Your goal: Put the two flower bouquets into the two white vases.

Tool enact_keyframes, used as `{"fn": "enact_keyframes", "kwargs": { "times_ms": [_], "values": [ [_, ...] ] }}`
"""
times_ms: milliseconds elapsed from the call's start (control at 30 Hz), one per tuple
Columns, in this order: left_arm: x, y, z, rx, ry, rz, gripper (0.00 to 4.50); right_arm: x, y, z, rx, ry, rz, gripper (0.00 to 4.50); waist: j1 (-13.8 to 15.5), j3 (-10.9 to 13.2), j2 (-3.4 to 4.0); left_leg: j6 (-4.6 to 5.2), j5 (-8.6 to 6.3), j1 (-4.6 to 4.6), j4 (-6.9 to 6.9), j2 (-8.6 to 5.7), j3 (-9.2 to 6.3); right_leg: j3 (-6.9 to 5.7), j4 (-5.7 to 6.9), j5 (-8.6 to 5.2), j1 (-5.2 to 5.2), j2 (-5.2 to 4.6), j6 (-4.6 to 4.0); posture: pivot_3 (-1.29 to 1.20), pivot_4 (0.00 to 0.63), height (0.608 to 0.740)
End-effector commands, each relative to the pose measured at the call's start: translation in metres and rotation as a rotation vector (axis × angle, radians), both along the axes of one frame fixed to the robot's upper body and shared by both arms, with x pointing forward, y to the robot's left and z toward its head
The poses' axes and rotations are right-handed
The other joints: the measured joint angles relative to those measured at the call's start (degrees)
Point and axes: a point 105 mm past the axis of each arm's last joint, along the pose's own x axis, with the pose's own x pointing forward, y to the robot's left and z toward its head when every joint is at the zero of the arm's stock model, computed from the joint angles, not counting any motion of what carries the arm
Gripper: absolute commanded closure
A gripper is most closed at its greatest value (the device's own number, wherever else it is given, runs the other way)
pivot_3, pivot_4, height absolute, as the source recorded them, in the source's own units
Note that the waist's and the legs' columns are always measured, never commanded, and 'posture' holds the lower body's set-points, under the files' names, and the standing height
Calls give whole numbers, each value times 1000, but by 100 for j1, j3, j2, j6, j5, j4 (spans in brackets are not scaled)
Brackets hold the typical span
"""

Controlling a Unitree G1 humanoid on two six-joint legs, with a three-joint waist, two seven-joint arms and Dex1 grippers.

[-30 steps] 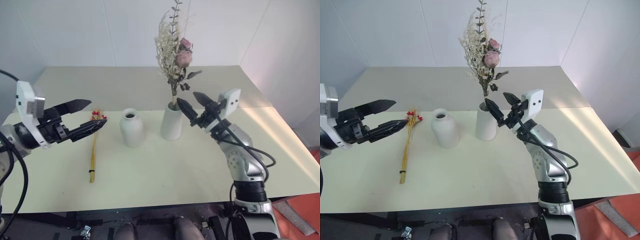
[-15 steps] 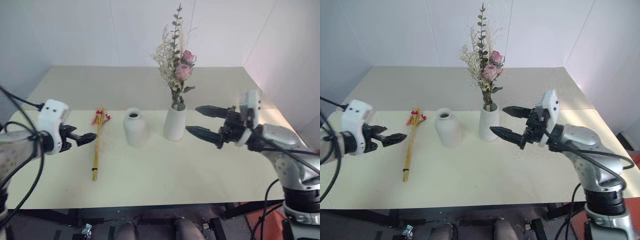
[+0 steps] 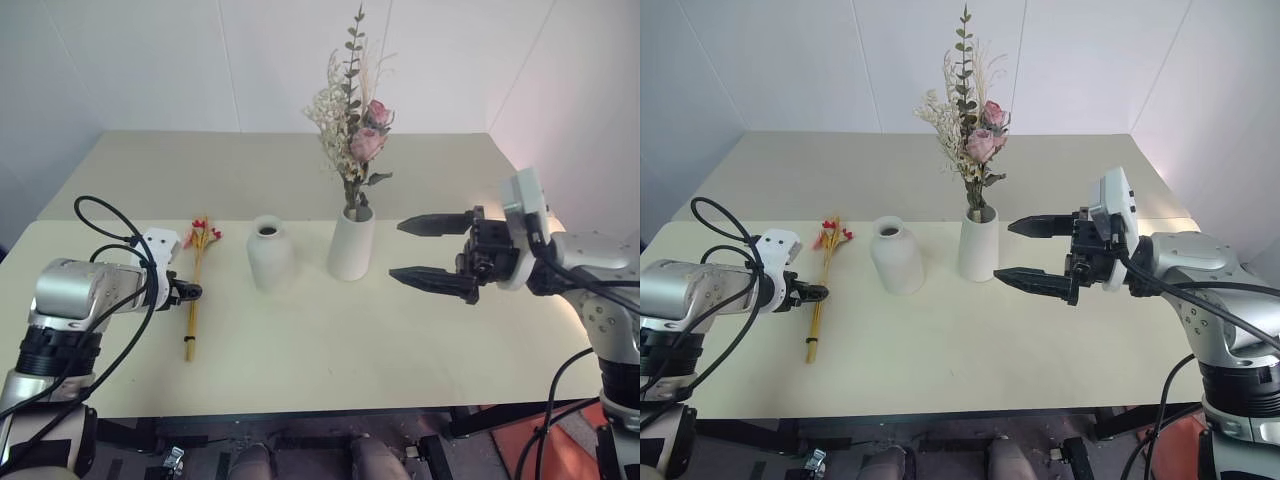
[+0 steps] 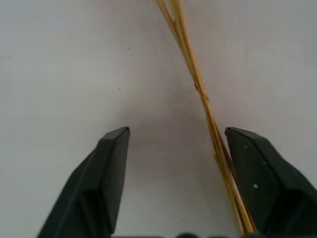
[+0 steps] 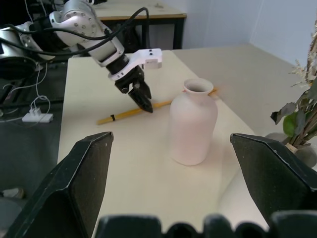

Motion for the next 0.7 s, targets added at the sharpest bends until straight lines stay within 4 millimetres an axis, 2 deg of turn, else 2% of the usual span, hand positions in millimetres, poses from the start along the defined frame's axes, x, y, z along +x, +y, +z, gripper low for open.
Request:
{"fn": "enact_keyframes", "kwargs": {
  "times_ms": [33, 167, 233, 300, 367, 500, 567, 633, 700],
  "values": [
    [9, 4, 20, 24, -82, 5, 2517, -6, -5, 11, -6, -50, 10, 0, 15, 0, 0, 0, 0, 0, 0, 1, 0, -1, 0, -1, 0, 0, 0, 0, 150, 740],
    [10, 11, 23, 25, -104, 34, 3905, -6, -8, 10, -17, -45, 13, 0, 24, 0, 0, 0, 0, -2, 0, 0, 0, 1, -1, -1, 1, 0, 0, 0, 150, 740],
    [9, 14, 26, 25, -118, 47, 4458, -7, -9, 9, -24, -41, 16, 0, 25, 0, 0, 0, 0, -2, 0, 0, 0, 0, 0, -1, 1, 0, 0, 0, 150, 740],
    [9, 18, 32, 18, -159, 59, 4458, -7, -10, 7, -32, -35, 17, 0, 23, 0, 0, 0, 0, -2, 1, 0, 0, 0, 1, 0, 1, 0, 1, 0, 150, 740],
    [11, 18, 51, -10, -272, 39, 4458, -4, -12, 4, -37, -24, 4, 0, 18, 0, 0, 0, 0, -2, 1, 0, -1, 0, 1, 0, 1, 0, 1, 0, 150, 740],
    [8, 5, 104, -85, -618, -79, 4458, 2, -18, -4, -62, 5, -34, 0, 35, 0, 0, 0, 0, -3, 1, 1, 0, -1, -2, 0, 1, -1, -1, 0, 150, 740],
    [3, -5, 138, -179, -783, -129, 4458, 9, -21, -9, -83, 14, -79, 0, 45, 0, -1, 0, 0, -4, 2, 1, 0, -1, -2, 7, 2, -2, -12, 0, 150, 740],
    [-3, -14, 170, -273, -901, -177, 4458, 13, -23, -13, -107, 19, -114, 0, 81, 1, -4, -1, 0, -4, 6, 0, 1, -1, 0, 9, 4, -3, -14, 0, 150, 740],
    [-8, -24, 192, -334, -977, -236, 4458, 16, -25, -16, -137, 44, -143, 0, 86, 1, -4, -1, 1, -6, 9, 1, -1, -6, -1, 8, 5, -2, -4, 0, 150, 740]
  ]
}}
